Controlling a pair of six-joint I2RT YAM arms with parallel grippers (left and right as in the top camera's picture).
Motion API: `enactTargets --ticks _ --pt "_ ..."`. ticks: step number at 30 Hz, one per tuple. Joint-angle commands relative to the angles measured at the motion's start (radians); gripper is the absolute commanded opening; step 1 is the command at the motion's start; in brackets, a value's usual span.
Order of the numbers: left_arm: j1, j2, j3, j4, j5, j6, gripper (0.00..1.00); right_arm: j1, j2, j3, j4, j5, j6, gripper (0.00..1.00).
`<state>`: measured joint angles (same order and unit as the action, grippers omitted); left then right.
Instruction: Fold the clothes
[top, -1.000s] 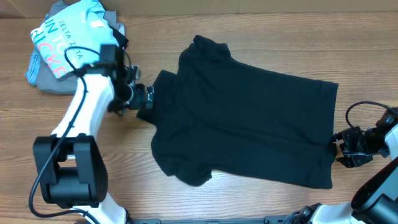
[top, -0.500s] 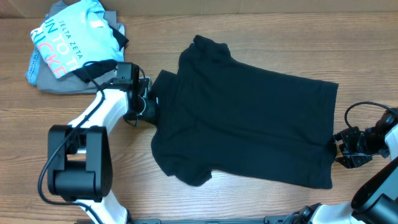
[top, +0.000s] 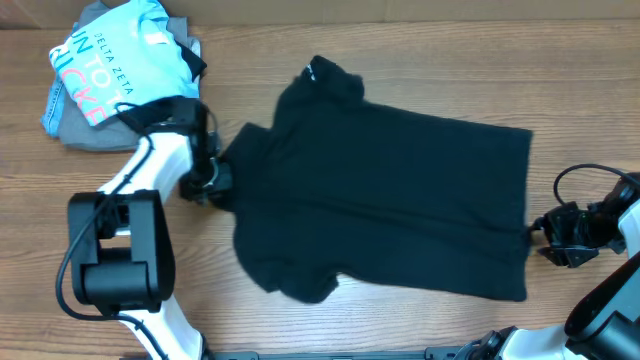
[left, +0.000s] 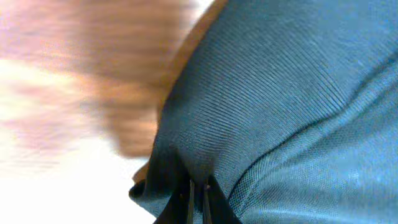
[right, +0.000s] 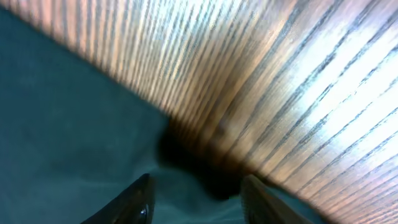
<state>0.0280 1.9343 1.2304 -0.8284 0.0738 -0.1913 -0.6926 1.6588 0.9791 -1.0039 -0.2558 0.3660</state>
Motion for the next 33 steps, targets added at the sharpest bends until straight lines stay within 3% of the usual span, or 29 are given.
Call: enactTargets --ticks 1,3,4,6,7,10,15,19,23,30,33 --pt "0.052 0.021 0.053 -0.038 -0.092 -0.032 0.04 -0.002 0.003 -0.011 0.004 -0.014 -0.002 0.45" --pt "0.063 0.010 0.076 -0.061 -0.113 -0.034 0.04 -0.001 0.003 -0.011 0.003 -0.024 -0.019 0.45" --pt "0.067 0.003 0.086 -0.066 -0.113 -0.033 0.09 -0.001 0.003 -0.011 0.001 -0.033 -0.028 0.45" --pt "0.069 -0.015 0.104 -0.077 -0.106 -0.032 0.39 0.000 0.003 -0.011 -0.010 -0.038 -0.031 0.45" --pt "0.069 -0.024 0.113 -0.080 -0.097 -0.027 0.49 0.002 0.003 -0.011 -0.016 -0.038 -0.032 0.46" --pt "0.068 -0.059 0.141 -0.088 0.005 0.058 0.62 0.011 0.003 -0.011 -0.016 -0.042 -0.045 0.50" --pt "0.067 -0.135 0.188 -0.143 0.145 0.156 0.64 0.060 0.004 -0.011 -0.001 -0.173 -0.167 0.56" --pt "0.058 -0.204 0.196 -0.216 0.228 0.223 0.65 0.130 0.004 -0.011 -0.040 -0.101 -0.153 0.61" --pt "0.044 -0.247 0.196 -0.338 0.233 0.282 0.65 0.164 0.003 -0.011 -0.055 0.009 -0.077 0.65" --pt "0.045 -0.301 0.196 -0.487 0.233 0.285 0.59 0.147 0.002 -0.011 -0.063 -0.092 -0.086 0.65" --pt "0.044 -0.333 0.196 -0.546 0.233 0.282 0.63 0.147 -0.006 -0.011 -0.087 -0.126 -0.113 0.66"
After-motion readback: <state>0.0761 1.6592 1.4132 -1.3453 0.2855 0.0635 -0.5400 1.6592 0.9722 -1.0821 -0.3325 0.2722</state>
